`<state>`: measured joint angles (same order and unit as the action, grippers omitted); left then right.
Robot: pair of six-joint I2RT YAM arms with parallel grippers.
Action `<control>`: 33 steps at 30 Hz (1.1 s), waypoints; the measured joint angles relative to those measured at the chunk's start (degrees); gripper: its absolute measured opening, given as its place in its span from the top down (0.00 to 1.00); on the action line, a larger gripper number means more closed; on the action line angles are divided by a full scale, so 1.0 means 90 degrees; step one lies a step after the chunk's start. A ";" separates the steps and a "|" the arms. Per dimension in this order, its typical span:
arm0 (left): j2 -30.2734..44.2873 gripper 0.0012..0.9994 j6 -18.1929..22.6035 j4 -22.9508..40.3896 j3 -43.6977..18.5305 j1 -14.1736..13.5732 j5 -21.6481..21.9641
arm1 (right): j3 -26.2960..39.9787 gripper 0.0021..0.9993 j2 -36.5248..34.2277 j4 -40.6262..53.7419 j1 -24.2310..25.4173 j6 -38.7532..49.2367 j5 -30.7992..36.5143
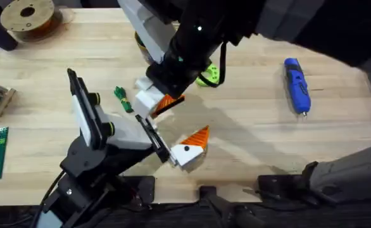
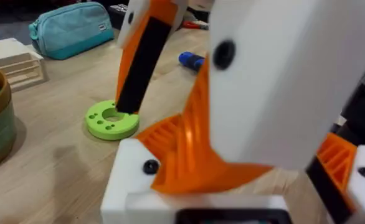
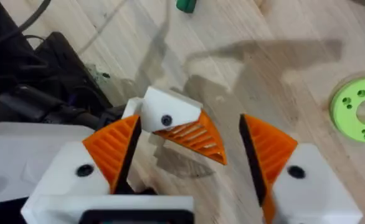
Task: Pick up the gripper from the table and insert it into the empty holder that is missing its gripper. Then pick up a screw, insert it into the mounting hole, and use the screwdriver to tighten it. Finally, clean up the table by picking up the vegetable and placing it into the bucket.
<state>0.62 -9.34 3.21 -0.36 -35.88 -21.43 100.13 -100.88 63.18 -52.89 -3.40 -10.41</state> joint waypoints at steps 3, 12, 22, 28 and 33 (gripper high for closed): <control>0.0000 0.01 0.0016 -0.0001 0.0000 0.0000 -0.0002 | 0.0000 0.05 0.0038 0.0070 0.0050 0.0003 -0.0046; 0.0000 0.01 0.0022 -0.0001 0.0000 0.0000 -0.0002 | -0.0133 0.05 0.0831 0.0311 0.0662 0.0102 -0.0121; 0.0000 0.01 0.0036 -0.0008 0.0000 0.0000 0.0000 | -0.2013 0.05 0.2733 0.0085 0.1422 0.0092 -0.0520; 0.0000 0.01 0.0039 -0.0008 0.0000 0.0000 -0.0002 | -0.3088 0.05 0.4464 0.0145 0.1718 0.0095 -0.1002; 0.0000 0.01 0.0036 -0.0038 0.0000 0.0000 -0.0002 | -0.3830 0.05 0.5856 0.0342 0.1876 0.0095 -0.1366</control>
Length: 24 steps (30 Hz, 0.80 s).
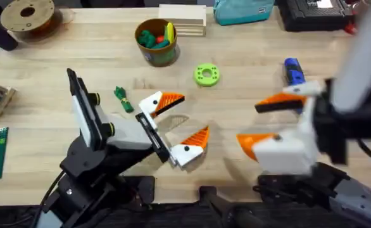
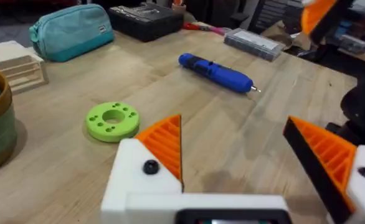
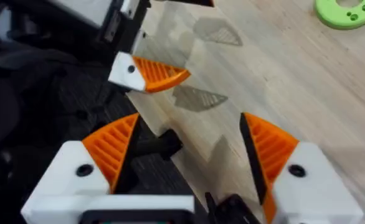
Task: Pick up the gripper from the table and insert it into the empty holder that is missing its gripper. Then pick up a screw, insert it into the mounting hole, and use the screwdriver to tighten it. Finally, clean up the table by picking up the vegetable and placing it into the bucket.
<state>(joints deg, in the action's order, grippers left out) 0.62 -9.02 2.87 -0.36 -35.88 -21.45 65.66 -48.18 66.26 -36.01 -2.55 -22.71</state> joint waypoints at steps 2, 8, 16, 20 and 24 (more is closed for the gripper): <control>0.0000 0.01 0.0002 -0.0064 0.0000 0.0000 -0.0002 | -0.0187 0.05 0.0449 0.0015 0.0024 0.0000 -0.0088; 0.0000 0.20 0.0002 -0.0199 0.0000 0.0000 -0.0020 | -0.0343 0.05 0.1118 0.0110 0.0027 0.0117 -0.0211; 0.0000 0.99 0.0046 -0.0186 0.0000 0.0000 -0.0022 | -0.0399 0.05 0.1079 0.0177 0.0029 0.0340 -0.0247; 0.0000 1.00 0.0049 0.0005 0.0000 0.0000 -0.0011 | -0.0402 0.04 0.0996 0.0168 0.0029 0.0377 -0.0244; 0.0000 1.00 0.0049 0.0034 0.0000 0.0000 0.0005 | -0.0402 0.01 0.0857 0.0115 0.0029 0.0413 -0.0192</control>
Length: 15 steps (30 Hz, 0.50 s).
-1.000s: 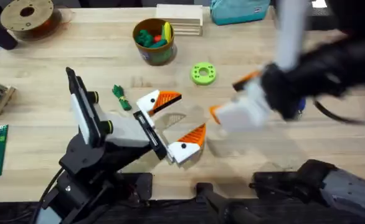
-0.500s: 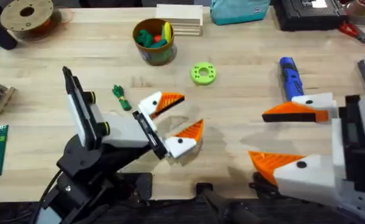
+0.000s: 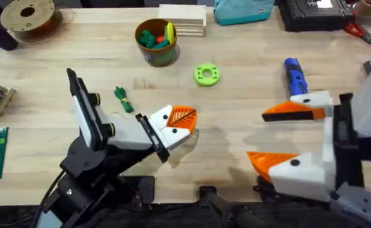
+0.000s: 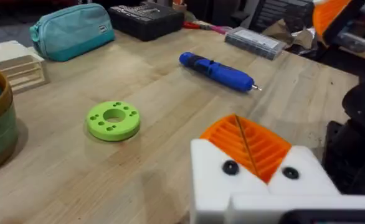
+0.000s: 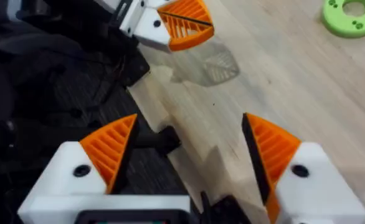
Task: Pick up the gripper from the table and insert it into the empty holder that is missing its gripper. Then pick up a screw, insert it into the mounting hole, and use the screwdriver to tighten it. Finally, clean up the table by picking up the vegetable and placing it into the bucket.
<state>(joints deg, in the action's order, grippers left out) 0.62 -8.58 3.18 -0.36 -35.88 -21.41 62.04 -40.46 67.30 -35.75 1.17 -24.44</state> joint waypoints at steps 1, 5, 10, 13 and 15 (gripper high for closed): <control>0.0000 1.00 0.0000 0.0000 0.0000 0.0000 0.0000 | 0.0000 0.01 -0.0031 -0.0060 0.0000 0.0013 0.0010; 0.0000 1.00 0.0000 0.0000 0.0000 0.0000 0.0002 | 0.0000 0.01 -0.0147 -0.0198 0.0018 0.0014 0.0294; 0.0000 1.00 0.0000 0.0001 0.0000 0.0000 0.0001 | 0.0000 0.01 -0.0325 -0.0334 0.0385 -0.0231 0.1365; 0.0000 1.00 0.0000 0.0001 0.0000 0.0000 0.0002 | 0.0000 0.01 -0.0487 -0.0500 0.0890 -0.0295 0.1917; 0.0000 1.00 0.0000 0.0000 0.0000 0.0000 0.0000 | -0.0002 0.01 -0.0650 -0.0681 0.1401 -0.0230 0.2156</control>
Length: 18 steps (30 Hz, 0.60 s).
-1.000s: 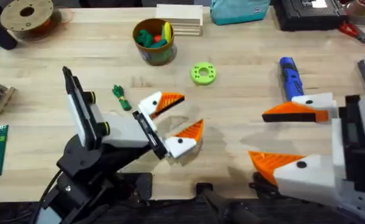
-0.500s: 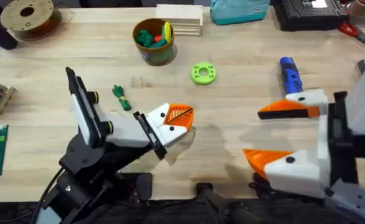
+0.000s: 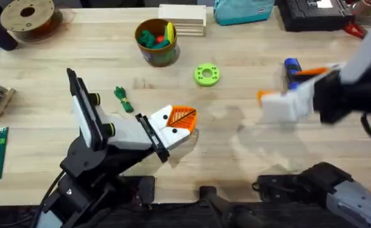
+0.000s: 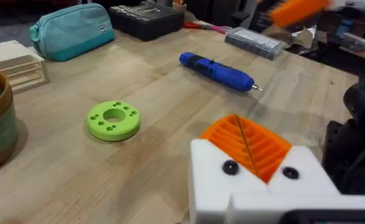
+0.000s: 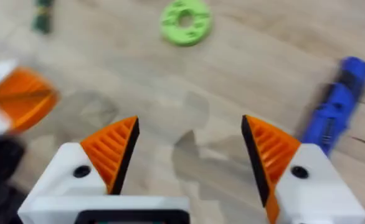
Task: Pick up the gripper from the table and insert it into the empty holder that is missing its gripper. Then pick up a screw, insert it into the mounting hole, and use the screwdriver to tighten it. Finally, clean up the table by picking up the vegetable and placing it into the bucket.
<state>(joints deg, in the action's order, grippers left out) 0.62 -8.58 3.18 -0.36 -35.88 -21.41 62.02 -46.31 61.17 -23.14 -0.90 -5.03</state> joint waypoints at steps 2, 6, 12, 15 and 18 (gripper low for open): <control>0.0000 1.00 0.0000 0.0001 0.0000 0.0000 0.0002 | 0.0002 0.01 -0.0242 -0.0260 0.0622 0.0169 0.0151; 0.0000 1.00 0.0000 0.0000 0.0000 0.0000 0.0003 | 0.0002 0.01 -0.1049 -0.0871 0.1976 0.0592 0.0299; 0.0000 1.00 0.0000 0.0002 0.0000 0.0000 0.0004 | 0.0000 0.01 -0.2446 -0.1502 0.3359 0.1581 0.0340; 0.0000 1.00 0.0000 0.0002 0.0000 0.0000 0.0005 | 0.0000 0.01 -0.2928 -0.1651 0.3587 0.2358 0.0335; 0.0000 1.00 0.0000 0.0002 0.0000 0.0000 0.0005 | 0.0000 0.01 -0.3336 -0.1786 0.3662 0.3049 0.0313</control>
<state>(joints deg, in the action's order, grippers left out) 0.62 -8.58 3.20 -0.36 -35.88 -21.37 62.02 -76.33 45.09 9.82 26.55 -2.22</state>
